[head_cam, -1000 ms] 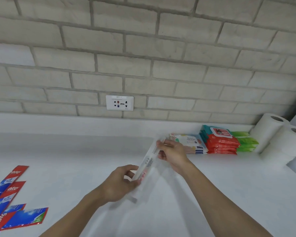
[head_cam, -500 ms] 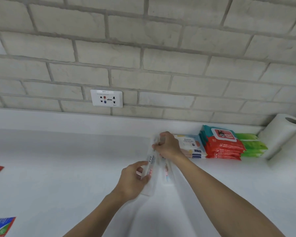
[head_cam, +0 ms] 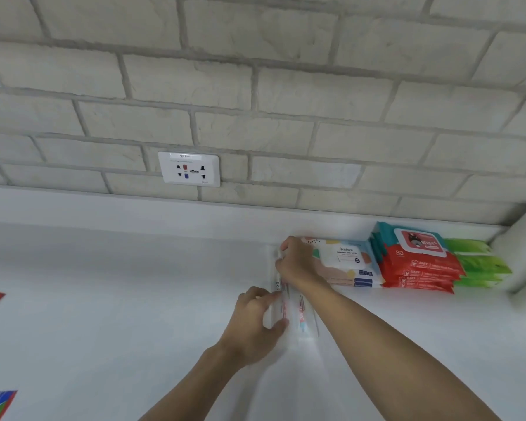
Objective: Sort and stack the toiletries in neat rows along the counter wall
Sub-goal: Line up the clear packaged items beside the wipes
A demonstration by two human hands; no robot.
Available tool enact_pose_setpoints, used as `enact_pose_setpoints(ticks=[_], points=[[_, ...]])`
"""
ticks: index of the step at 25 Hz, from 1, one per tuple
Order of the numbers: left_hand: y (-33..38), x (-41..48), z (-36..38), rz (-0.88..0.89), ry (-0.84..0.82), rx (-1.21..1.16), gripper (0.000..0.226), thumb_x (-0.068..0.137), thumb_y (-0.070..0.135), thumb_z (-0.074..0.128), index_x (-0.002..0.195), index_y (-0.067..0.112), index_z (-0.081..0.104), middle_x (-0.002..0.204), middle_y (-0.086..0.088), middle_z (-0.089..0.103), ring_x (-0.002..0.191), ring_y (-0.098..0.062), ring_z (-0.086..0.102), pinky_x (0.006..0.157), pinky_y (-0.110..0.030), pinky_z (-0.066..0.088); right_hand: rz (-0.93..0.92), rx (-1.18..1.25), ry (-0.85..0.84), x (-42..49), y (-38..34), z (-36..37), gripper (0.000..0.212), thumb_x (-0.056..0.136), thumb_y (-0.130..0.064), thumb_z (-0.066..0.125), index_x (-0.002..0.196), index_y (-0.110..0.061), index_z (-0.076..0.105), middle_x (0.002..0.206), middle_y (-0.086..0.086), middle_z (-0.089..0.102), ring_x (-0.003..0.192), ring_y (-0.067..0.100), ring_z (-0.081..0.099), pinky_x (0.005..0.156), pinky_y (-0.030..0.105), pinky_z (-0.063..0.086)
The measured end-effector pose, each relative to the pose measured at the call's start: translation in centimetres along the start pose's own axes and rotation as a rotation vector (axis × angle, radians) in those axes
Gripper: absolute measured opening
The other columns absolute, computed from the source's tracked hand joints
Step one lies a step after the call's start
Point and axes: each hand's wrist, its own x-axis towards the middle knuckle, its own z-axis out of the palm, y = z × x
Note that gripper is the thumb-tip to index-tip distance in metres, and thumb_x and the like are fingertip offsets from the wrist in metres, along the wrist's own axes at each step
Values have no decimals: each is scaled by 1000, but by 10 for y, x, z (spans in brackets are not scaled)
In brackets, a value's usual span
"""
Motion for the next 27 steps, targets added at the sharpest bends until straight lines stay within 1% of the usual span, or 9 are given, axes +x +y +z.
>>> enact_pose_setpoints(ticks=[2,5,9,12,14,16,18,24,27], points=[[-4,3,3,11,-26,134,53,89,43,57,140,35,44,136,10,41,123,-14,32,106,-20,30,-27,-46,33,3,-1,1,27,83,1,50,106,-11,55,100,3,49,94,18,43,75,29,43],[-8,6,1,5,-27,277,53,92,48,49,143,39,36,150,13,29,134,-20,19,111,-32,25,-58,-117,73,4,-1,5,23,81,3,48,95,-11,60,98,4,57,95,21,52,78,34,49],[-11,11,2,52,-20,324,53,93,49,44,144,41,30,154,18,22,134,-20,16,107,-34,25,-172,-318,49,-8,-4,3,23,81,6,50,89,-9,65,95,7,64,101,26,55,89,35,46],[-12,11,5,62,-26,326,52,94,49,42,144,43,28,153,21,22,130,-18,18,104,-33,25,-203,-448,46,-18,-7,1,28,79,7,48,63,-16,46,75,4,52,97,30,54,91,35,41],[-13,11,7,63,-29,327,52,95,48,41,144,42,27,152,20,23,130,-18,19,105,-34,24,-196,-466,29,-18,-6,1,31,80,6,49,60,-17,43,73,4,50,97,30,55,91,35,41],[-12,11,7,63,-32,331,52,95,49,40,145,41,26,153,19,23,131,-18,19,106,-35,23,-195,-450,9,-16,-5,1,17,83,0,53,74,-12,61,87,7,63,100,31,57,91,35,41],[-11,10,8,62,-38,325,53,95,49,39,145,40,25,153,19,22,131,-18,18,106,-34,22,-214,-420,-15,-15,-3,2,14,85,-6,56,90,-8,69,99,9,69,102,31,58,96,37,40],[-16,-2,-3,42,-32,259,54,97,47,36,148,31,26,154,14,23,136,-17,17,109,-33,19,-233,-290,-29,-28,2,0,29,89,-4,51,116,-5,62,119,12,58,119,29,45,95,31,38],[-24,-13,-17,43,-13,221,52,97,45,39,147,31,30,153,14,25,138,-16,18,111,-34,21,-260,-261,-26,-44,-3,-3,30,96,-11,49,124,-12,59,125,8,56,125,24,43,99,24,27]])
